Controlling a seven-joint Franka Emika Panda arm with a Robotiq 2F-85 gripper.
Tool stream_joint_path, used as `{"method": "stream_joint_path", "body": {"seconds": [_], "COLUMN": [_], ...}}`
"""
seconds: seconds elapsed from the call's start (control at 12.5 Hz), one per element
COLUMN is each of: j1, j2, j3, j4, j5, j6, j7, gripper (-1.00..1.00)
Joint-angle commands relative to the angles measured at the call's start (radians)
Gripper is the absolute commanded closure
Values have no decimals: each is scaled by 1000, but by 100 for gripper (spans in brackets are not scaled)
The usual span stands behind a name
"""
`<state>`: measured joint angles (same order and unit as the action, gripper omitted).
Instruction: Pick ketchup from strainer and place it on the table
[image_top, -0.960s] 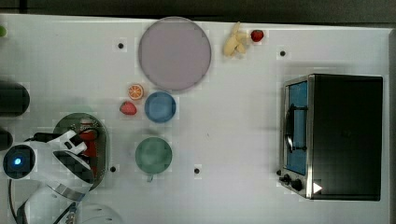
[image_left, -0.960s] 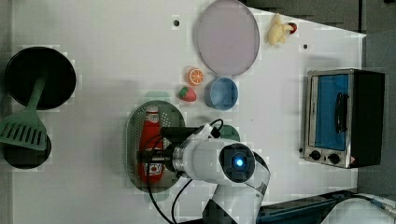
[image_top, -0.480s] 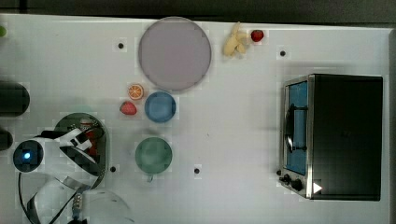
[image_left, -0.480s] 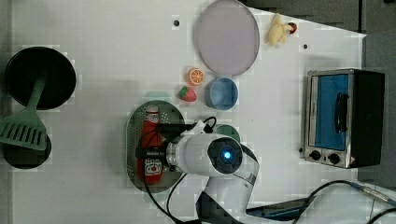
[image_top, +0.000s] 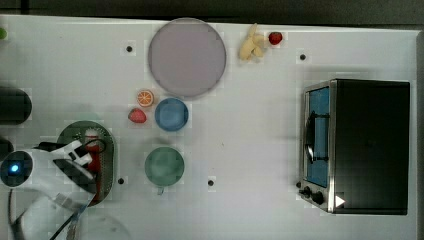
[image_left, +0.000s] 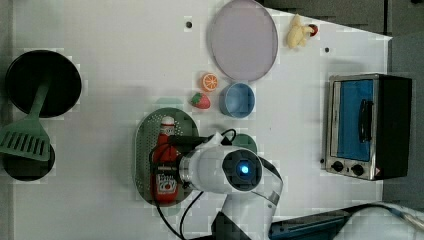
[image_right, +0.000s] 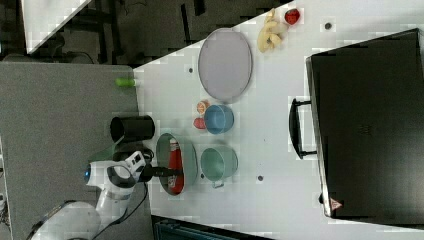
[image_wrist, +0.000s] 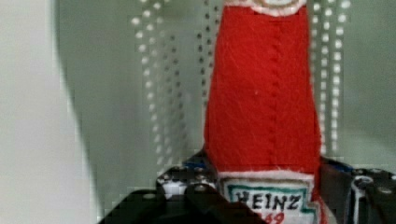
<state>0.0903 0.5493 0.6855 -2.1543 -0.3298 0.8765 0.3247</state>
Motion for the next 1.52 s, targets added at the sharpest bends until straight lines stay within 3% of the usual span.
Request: {"method": "stream_joint_path", "body": {"seconds": [0.08, 0.32, 0.64, 0.88, 1.2, 1.52], "j1": [-73, -120, -161, -227, -332, -401], "j2": [-160, -265, -334, -349, -393, -427], "j3": [119, 173, 170, 148, 72, -33], "j4": [33, 94, 247, 359, 402, 395], "j5": [154, 217, 326, 331, 321, 320], "j6": [-50, -167, -455, -620, -643, -643], "j7": [25, -19, -179, -271, -324, -338], "gripper": [-21, -21, -21, -21, -21, -21]}}
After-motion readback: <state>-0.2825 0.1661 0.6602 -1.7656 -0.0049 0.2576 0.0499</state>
